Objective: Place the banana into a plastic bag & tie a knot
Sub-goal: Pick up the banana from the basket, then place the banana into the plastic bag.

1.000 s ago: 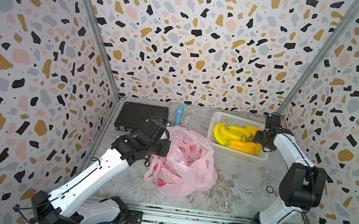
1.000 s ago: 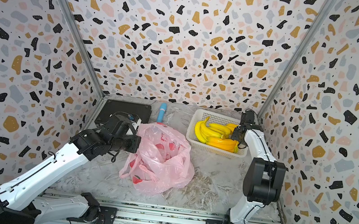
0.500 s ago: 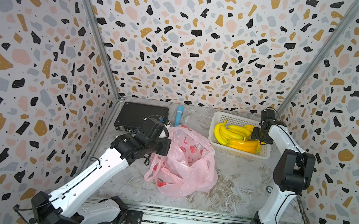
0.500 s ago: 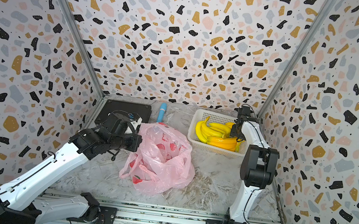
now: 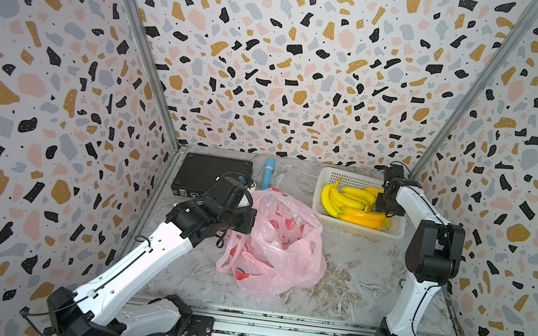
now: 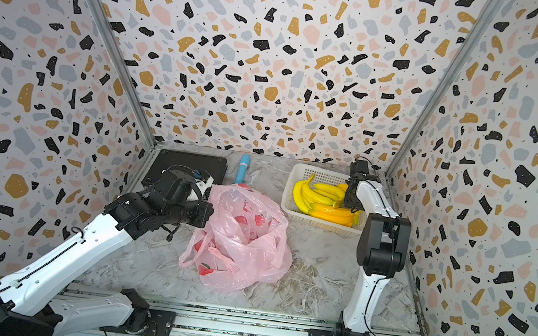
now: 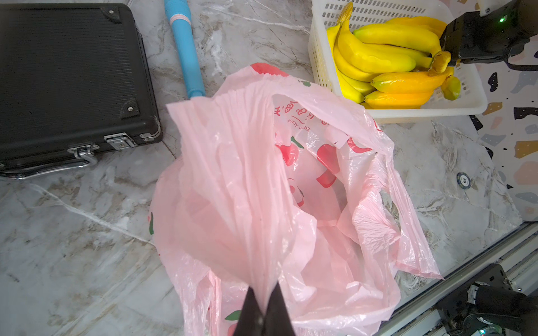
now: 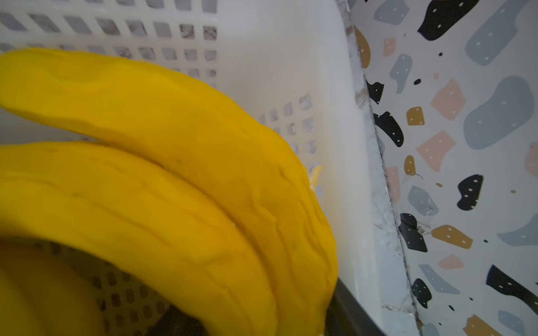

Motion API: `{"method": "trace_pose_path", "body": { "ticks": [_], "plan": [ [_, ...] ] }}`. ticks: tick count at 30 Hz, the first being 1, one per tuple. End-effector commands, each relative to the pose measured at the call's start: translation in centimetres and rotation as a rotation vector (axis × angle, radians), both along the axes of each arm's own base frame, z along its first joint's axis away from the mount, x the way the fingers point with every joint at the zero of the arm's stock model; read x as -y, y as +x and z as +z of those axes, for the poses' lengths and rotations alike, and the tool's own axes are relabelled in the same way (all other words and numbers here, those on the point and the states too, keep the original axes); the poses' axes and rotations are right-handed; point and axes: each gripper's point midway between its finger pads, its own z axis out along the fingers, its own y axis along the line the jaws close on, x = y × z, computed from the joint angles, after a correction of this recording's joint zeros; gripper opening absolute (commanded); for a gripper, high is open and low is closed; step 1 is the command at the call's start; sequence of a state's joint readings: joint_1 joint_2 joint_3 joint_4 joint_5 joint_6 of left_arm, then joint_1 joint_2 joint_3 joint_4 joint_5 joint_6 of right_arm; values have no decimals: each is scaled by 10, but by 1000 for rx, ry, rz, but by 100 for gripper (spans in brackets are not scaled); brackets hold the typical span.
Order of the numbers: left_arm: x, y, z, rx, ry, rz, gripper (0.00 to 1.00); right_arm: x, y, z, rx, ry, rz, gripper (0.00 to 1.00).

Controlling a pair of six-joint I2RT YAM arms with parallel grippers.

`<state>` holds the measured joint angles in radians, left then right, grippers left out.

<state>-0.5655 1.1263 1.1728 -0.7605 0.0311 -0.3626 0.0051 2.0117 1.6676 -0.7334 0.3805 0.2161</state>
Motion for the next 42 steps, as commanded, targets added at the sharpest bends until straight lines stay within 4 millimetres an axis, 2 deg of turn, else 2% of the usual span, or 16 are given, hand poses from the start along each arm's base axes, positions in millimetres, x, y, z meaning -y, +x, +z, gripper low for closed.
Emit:
{"method": "trace_pose_path", "body": {
  "ticks": [1, 9, 16, 19, 23, 29, 33, 37, 42],
  "plan": [
    [3, 2, 1, 6, -32, -1, 0, 1, -3, 34, 59, -17, -8, 52],
    [5, 0, 2, -1, -51, 1, 0, -4, -12, 79, 188, 17, -2, 43],
    [4, -1, 1, -7, -55, 10, 0, -18, -37, 114, 292, 93, 14, 41],
    [4, -2, 1, -10, -57, 14, 0, -32, -50, 126, 324, 152, 49, 41],
    [3, -2, 0, -14, -60, 21, 0, -67, -70, 142, 376, 272, 138, 41],
    [-1, -4, -8, -28, -52, 43, 0, -142, -116, 167, 439, 529, 338, 41],
    [-4, -3, -10, -26, -37, 57, 0, -202, -157, 176, 417, 773, 505, 41],
    [-7, -1, -10, -20, -21, 71, 0, -247, -199, 174, 322, 930, 644, 40],
    [-11, 0, -10, -15, -12, 83, 0, -285, -239, 172, 223, 1082, 758, 40]
  ]
}}
